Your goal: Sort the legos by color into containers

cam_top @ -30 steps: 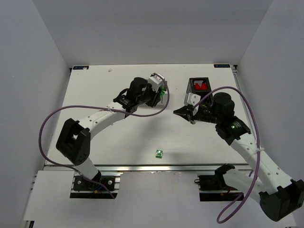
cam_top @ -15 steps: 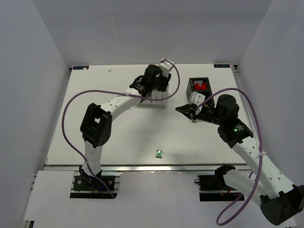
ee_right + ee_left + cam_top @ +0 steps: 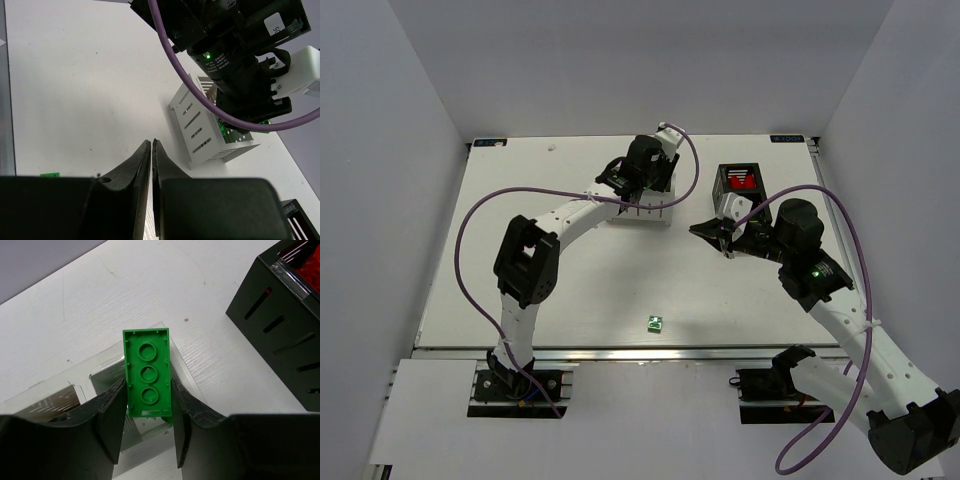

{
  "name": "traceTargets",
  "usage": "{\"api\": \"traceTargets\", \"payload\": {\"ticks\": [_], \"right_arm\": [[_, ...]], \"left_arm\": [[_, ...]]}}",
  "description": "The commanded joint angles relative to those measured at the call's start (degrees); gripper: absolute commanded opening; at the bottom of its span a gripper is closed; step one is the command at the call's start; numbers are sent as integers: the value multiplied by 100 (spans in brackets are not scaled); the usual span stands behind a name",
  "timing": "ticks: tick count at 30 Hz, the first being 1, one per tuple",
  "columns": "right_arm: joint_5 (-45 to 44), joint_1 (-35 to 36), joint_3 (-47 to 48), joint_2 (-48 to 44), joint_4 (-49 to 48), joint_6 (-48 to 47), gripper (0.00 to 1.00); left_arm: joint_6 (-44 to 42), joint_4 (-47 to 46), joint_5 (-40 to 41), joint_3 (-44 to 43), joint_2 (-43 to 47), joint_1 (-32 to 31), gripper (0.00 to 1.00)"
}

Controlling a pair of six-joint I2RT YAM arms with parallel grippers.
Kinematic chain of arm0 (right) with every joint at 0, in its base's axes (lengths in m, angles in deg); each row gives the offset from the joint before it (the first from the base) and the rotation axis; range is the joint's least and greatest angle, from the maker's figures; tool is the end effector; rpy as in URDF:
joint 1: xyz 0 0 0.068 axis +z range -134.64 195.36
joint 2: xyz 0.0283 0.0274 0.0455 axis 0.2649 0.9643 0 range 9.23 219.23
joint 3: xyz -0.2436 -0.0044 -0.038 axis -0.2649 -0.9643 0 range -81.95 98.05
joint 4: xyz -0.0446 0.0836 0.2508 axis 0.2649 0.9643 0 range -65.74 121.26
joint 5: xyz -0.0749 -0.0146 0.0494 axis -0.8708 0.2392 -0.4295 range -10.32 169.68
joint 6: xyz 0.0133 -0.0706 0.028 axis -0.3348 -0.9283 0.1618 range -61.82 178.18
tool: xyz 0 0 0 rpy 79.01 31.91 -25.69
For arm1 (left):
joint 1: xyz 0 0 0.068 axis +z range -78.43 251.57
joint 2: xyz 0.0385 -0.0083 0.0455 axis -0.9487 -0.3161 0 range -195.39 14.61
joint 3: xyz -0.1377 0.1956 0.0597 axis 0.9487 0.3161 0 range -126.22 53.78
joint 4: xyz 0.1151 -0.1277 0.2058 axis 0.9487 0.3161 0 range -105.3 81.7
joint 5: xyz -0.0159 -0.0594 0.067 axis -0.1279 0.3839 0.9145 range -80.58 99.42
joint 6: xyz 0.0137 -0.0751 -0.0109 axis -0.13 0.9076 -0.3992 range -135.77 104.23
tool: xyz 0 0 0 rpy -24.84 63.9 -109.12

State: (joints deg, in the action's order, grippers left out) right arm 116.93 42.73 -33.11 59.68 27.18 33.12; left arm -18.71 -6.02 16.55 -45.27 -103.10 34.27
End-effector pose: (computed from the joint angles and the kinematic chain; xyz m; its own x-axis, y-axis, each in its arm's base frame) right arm 0.2026 0.1496 0.3390 0.3185 -0.2149 -0.9232 -0.8466 0.3736 -0.3790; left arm 0.4115 -0.3032 0.2341 -0.3458 0.3275 -0.8793 0.5325 0.8401 0.1034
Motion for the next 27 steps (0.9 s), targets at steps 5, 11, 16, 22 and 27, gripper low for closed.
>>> {"api": "traceTargets", "payload": {"ticks": [5, 11, 16, 22, 27], "right_arm": [[1, -57, -76, -36, -221, 63, 12], [1, -74, -94, -36, -230, 45, 15], [491, -136, -129, 78, -55, -235, 51], [2354, -136, -164, 718, 1332, -1921, 89], [2238, 355, -261, 1211, 1344, -2003, 89]], "left_arm": [[4, 153, 218, -159, 126, 3, 55], [13, 215, 244, -159, 213, 3, 59], [214, 188, 130, 235, 950, 3, 63], [715, -513, -169, 2365, 3081, 3, 98], [962, -1270, 68, 3944, 4536, 12, 98]]}}
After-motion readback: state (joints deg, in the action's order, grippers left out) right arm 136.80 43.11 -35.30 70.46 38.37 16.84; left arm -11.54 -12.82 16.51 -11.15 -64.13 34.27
